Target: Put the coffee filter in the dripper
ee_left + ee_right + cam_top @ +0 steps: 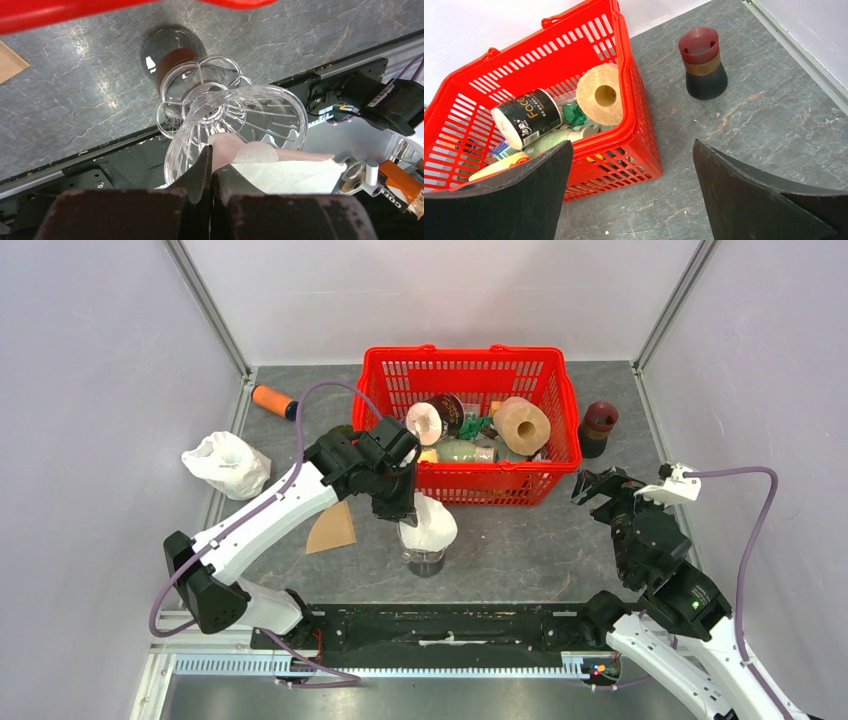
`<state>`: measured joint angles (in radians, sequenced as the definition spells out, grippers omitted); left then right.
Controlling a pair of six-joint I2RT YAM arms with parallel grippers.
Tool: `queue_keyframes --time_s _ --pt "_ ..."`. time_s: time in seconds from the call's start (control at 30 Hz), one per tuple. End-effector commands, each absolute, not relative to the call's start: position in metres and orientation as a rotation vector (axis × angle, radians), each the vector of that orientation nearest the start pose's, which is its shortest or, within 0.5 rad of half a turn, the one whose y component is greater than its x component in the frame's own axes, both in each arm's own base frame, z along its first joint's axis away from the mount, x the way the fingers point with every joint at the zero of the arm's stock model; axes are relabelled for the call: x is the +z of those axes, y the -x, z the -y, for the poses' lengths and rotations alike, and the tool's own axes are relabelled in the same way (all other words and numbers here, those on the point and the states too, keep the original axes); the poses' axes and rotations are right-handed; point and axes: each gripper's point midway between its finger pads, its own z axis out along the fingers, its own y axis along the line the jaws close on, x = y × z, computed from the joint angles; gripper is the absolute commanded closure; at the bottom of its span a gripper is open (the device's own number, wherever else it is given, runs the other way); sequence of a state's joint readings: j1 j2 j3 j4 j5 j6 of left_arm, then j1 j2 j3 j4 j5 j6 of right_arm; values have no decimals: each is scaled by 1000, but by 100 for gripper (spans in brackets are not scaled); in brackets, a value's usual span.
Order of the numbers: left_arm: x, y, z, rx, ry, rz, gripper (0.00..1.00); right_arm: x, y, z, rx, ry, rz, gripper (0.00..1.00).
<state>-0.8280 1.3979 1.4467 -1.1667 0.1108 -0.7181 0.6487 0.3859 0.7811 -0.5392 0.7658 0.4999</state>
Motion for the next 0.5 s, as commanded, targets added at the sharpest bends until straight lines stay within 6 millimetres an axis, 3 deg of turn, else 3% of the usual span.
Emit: queue_keyframes --time_s 0.0,0.2,0.47 --pt "210 -166 262 -654 -282 -2812 98 298 -215 -24 181 -441 -1610 3" --pt "209 -180 257 -583 -252 -2756 97 298 -214 -23 187 -439 -1605 3" --pt "205 -177 257 -609 -262 -2750 97 297 -213 -22 187 -438 -1605 3"
